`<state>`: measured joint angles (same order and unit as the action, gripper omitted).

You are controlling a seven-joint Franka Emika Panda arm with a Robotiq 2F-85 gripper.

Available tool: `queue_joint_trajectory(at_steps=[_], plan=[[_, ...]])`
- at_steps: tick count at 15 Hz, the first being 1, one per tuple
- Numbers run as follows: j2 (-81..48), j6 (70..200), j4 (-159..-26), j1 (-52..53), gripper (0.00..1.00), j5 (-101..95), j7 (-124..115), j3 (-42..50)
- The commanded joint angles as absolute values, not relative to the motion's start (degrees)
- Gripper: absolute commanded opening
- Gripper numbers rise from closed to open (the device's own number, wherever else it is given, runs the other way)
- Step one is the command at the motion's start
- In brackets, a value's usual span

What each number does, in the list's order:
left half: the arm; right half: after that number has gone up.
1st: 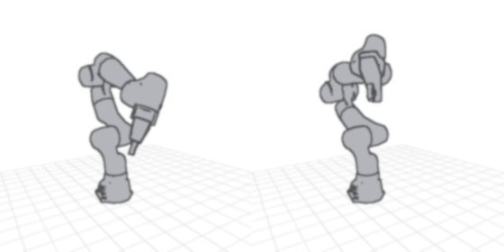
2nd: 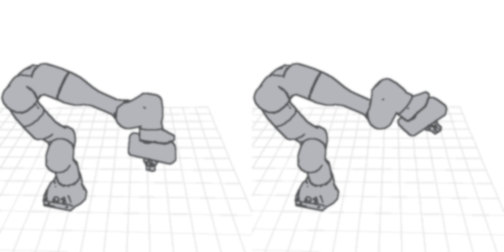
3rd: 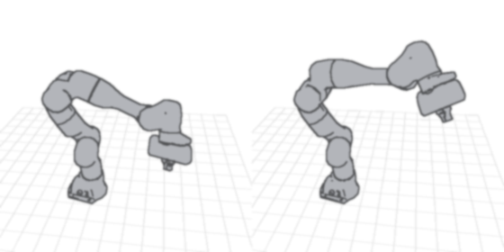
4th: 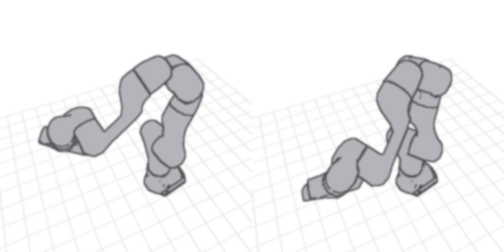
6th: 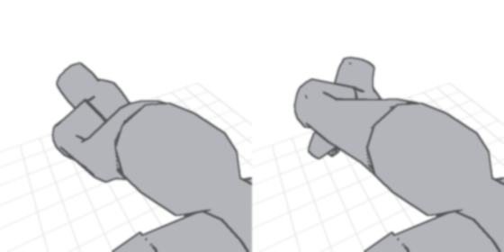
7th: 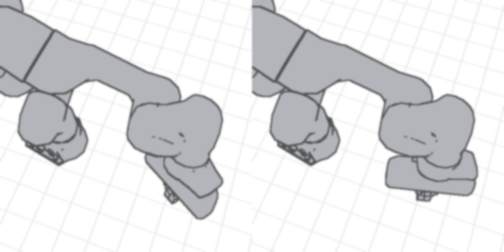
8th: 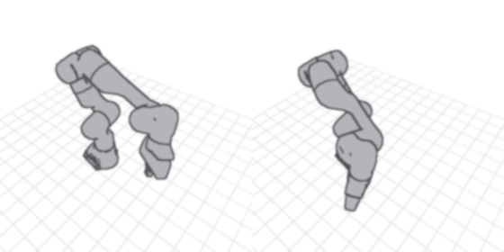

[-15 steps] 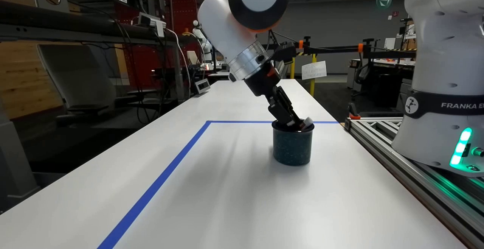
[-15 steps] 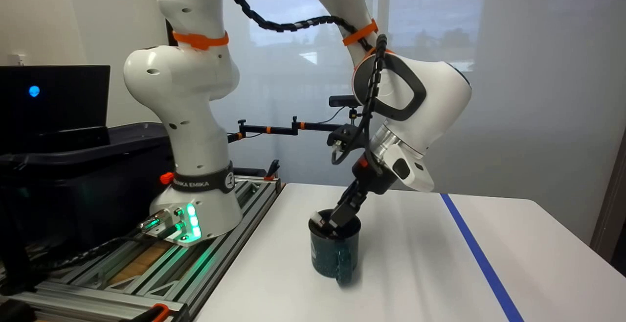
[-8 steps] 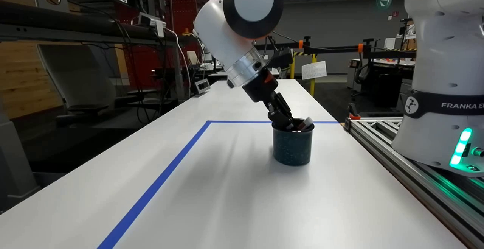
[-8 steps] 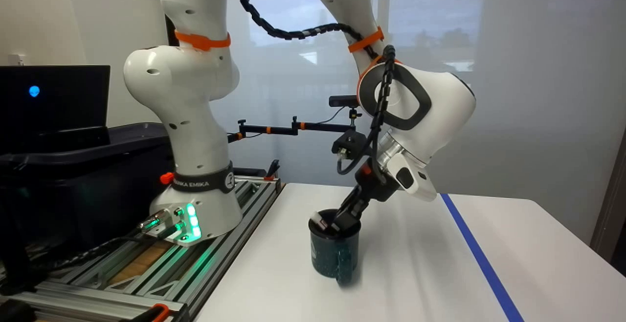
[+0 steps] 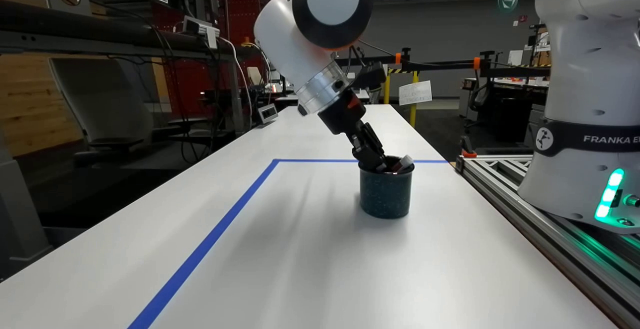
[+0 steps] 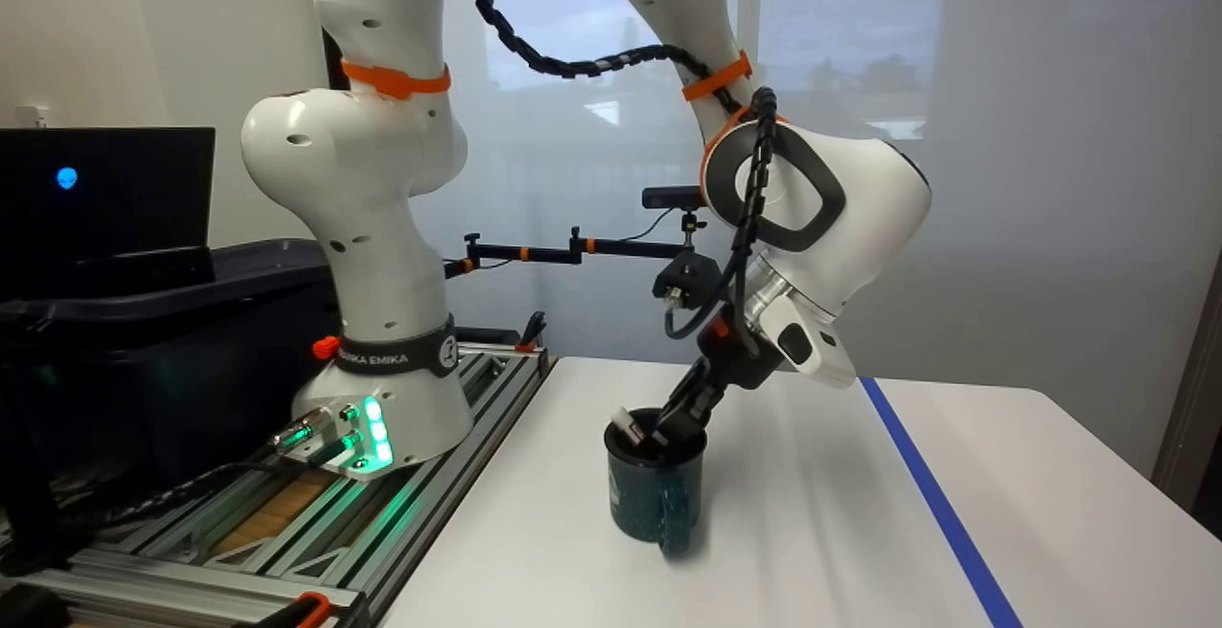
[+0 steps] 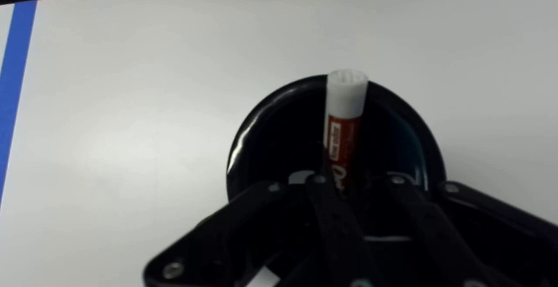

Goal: Put the marker on the table

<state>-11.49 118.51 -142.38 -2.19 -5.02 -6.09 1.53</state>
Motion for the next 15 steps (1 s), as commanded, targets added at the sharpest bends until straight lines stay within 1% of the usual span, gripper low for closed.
queue_joint_trajectory(at_steps=[1,9,15], plan=[[-6.02,116.13,-143.52,-2.00,0.05,-3.00,-4.19,1.47],[7.87,118.74,-149.54,-1.76,0.05,-0.17,-8.74,1.34],[18.05,124.01,-156.72,-3.84,0.05,-6.70,-24.64,-0.16]])
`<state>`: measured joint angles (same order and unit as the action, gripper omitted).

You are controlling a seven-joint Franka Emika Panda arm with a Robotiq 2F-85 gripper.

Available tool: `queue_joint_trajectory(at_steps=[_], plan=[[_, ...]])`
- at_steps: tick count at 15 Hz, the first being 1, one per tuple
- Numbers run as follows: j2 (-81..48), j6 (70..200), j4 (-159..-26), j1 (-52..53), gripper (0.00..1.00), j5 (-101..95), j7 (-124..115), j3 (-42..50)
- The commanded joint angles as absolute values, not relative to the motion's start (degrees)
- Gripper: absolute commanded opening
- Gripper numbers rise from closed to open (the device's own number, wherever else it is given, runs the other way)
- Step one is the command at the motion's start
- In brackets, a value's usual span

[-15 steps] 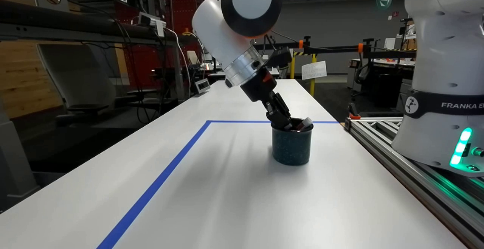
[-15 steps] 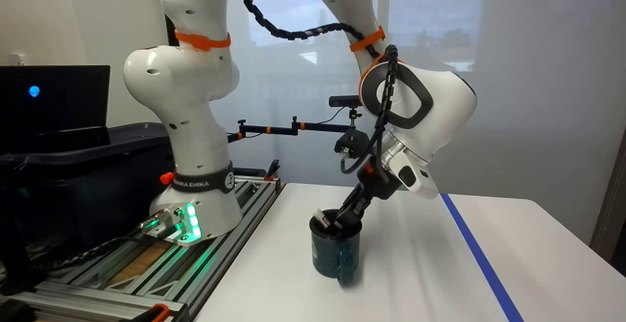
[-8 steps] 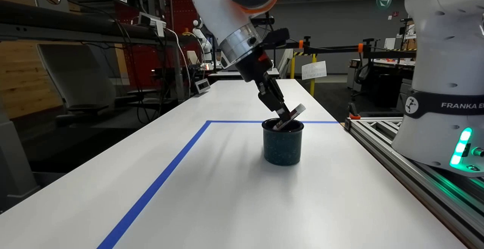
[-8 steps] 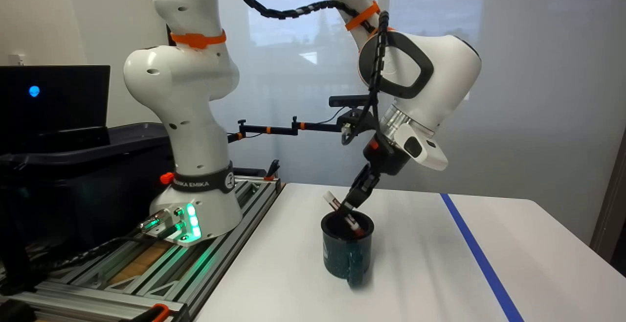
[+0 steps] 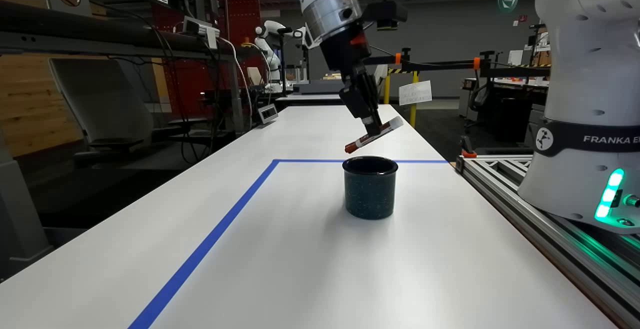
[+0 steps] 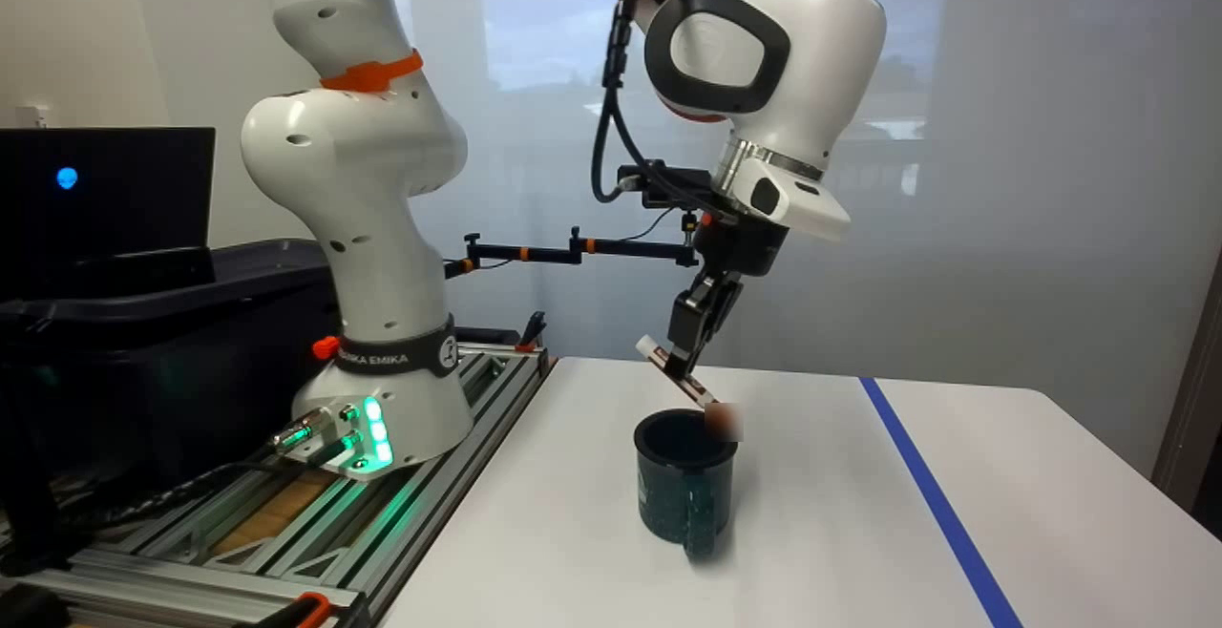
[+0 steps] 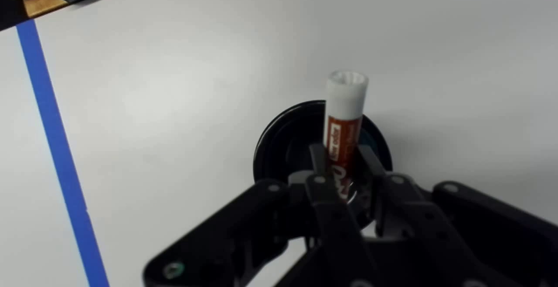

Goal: Put the marker on the table

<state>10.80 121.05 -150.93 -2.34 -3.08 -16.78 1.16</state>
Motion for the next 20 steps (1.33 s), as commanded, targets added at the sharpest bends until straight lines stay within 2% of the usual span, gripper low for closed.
queue_joint_trajectory(at_steps=[1,4,5,12,20], plan=[[19.32,124.70,-157.84,-4.53,0.05,-8.14,-27.48,-0.58],[22.47,126.80,-161.10,-6.97,0.05,-11.95,-36.15,-2.13],[19.88,125.16,-157.07,-7.72,0.05,-12.77,-38.47,-2.75],[16.57,126.32,-157.10,-10.35,0.05,-17.47,-57.79,-5.06],[9.82,129.77,-157.36,-11.07,0.05,-21.75,-73.76,-2.41]])
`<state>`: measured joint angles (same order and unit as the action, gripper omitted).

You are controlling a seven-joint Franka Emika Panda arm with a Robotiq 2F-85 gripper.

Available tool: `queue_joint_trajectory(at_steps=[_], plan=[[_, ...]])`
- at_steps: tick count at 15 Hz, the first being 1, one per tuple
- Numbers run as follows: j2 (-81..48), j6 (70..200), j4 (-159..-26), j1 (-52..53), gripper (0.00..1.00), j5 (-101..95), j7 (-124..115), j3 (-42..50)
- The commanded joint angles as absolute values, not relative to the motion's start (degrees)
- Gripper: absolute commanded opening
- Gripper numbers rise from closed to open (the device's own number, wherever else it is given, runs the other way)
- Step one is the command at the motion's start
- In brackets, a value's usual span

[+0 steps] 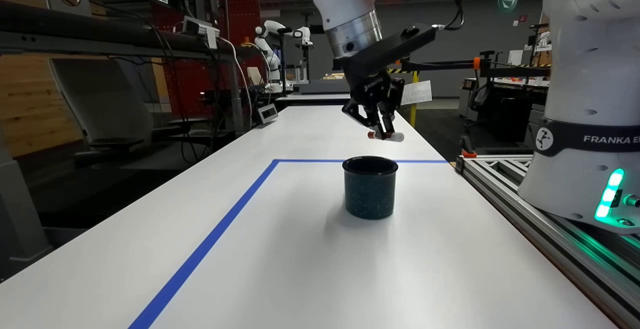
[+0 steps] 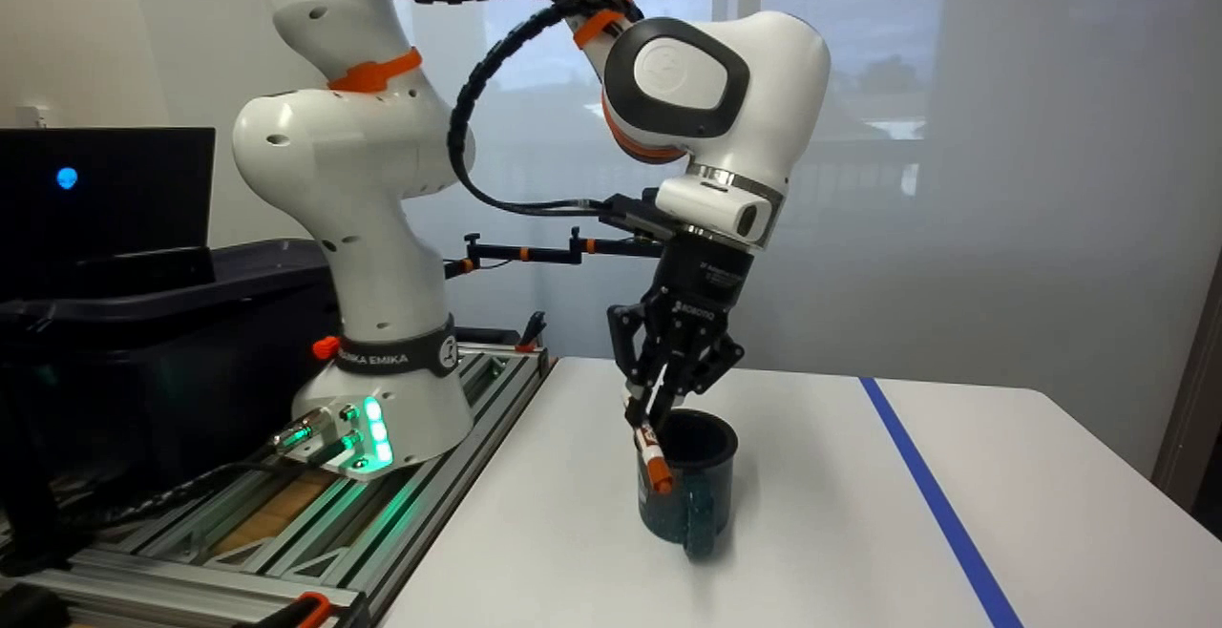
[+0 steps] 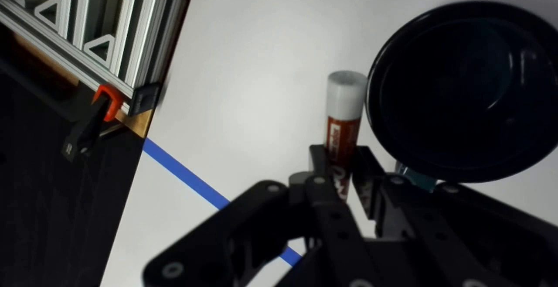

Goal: Put the marker on the table

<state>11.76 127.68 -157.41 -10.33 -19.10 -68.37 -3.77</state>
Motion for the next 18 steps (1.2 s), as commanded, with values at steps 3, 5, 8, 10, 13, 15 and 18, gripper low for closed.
queue_joint_trajectory(at_steps=[3,5,8,10,13,15,18], plan=[[8.47,131.84,-157.34,-11.89,0.05,-22.17,-76.94,0.34],[8.03,132.99,-157.34,-12.67,0.05,-22.29,-78.04,2.20],[7.22,134.89,-157.33,-13.92,0.05,-22.95,-78.91,4.69],[6.50,135.65,-157.33,-14.67,0.05,-23.39,-79.14,6.04],[4.95,137.51,-157.33,-15.47,0.05,-27.75,-83.52,6.82],[3.25,139.98,-157.32,-15.12,0.05,-32.30,-87.47,6.72],[0.10,144.56,-157.36,-13.92,0.05,-40.11,-94.08,6.87]])
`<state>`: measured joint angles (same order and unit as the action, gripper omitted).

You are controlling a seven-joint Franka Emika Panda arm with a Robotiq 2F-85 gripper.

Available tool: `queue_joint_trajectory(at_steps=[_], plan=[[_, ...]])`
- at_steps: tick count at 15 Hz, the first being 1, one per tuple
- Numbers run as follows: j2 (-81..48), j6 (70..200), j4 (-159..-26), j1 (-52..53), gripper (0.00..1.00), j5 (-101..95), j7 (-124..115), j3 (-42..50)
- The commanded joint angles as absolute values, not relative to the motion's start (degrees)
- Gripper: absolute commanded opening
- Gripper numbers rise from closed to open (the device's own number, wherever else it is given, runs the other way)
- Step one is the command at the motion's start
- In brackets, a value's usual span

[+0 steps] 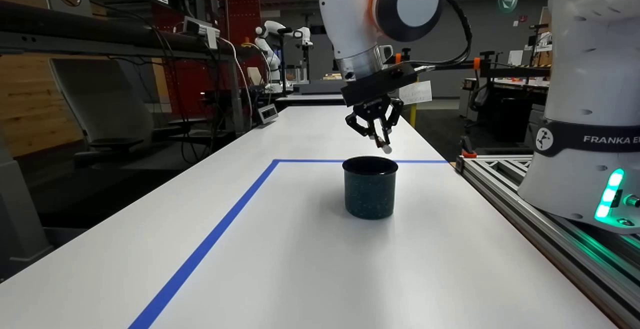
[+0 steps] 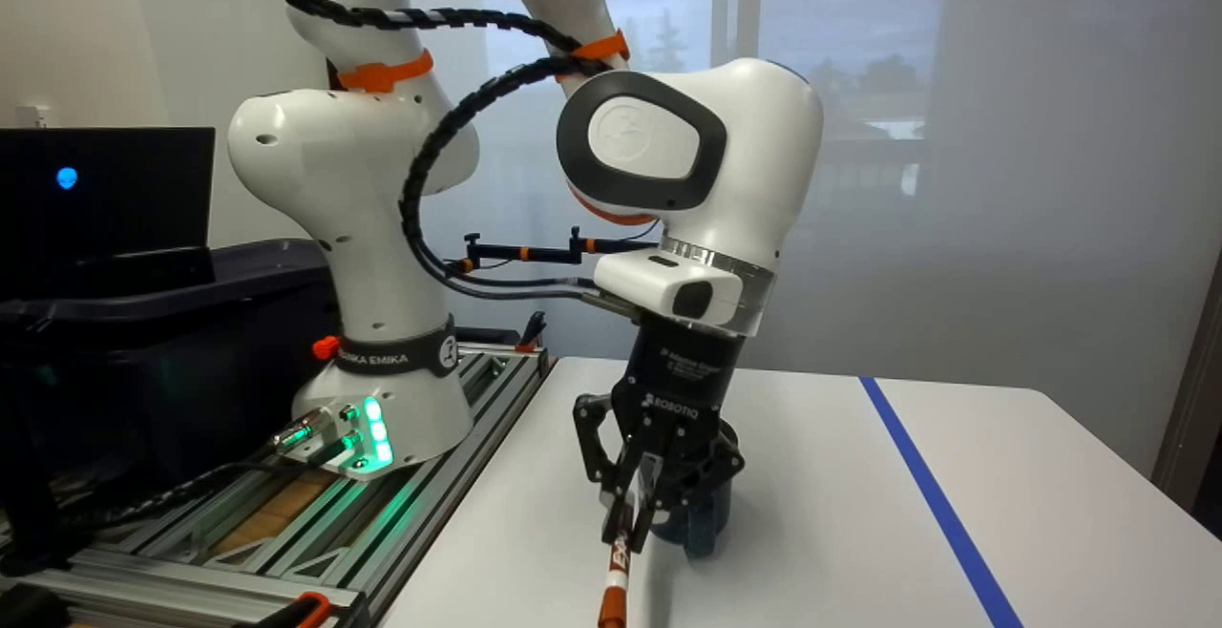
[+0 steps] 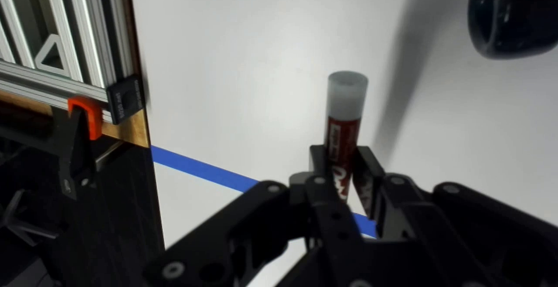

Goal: Put the marker on the table

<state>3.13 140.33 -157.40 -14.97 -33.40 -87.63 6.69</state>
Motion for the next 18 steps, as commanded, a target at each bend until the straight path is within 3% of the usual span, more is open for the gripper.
queue_joint_trajectory(at_steps=[1,9,17,18], plan=[[-1.11,146.32,-157.38,-13.48,0.05,-42.28,-95.72,7.18],[-10.05,159.85,-157.46,-13.19,0.05,-53.75,-103.59,8.72],[-12.37,162.96,-157.36,-15.42,0.05,-63.61,-110.52,9.64],[-12.41,162.97,-157.36,-15.74,0.45,-64.10,-110.91,9.48]])
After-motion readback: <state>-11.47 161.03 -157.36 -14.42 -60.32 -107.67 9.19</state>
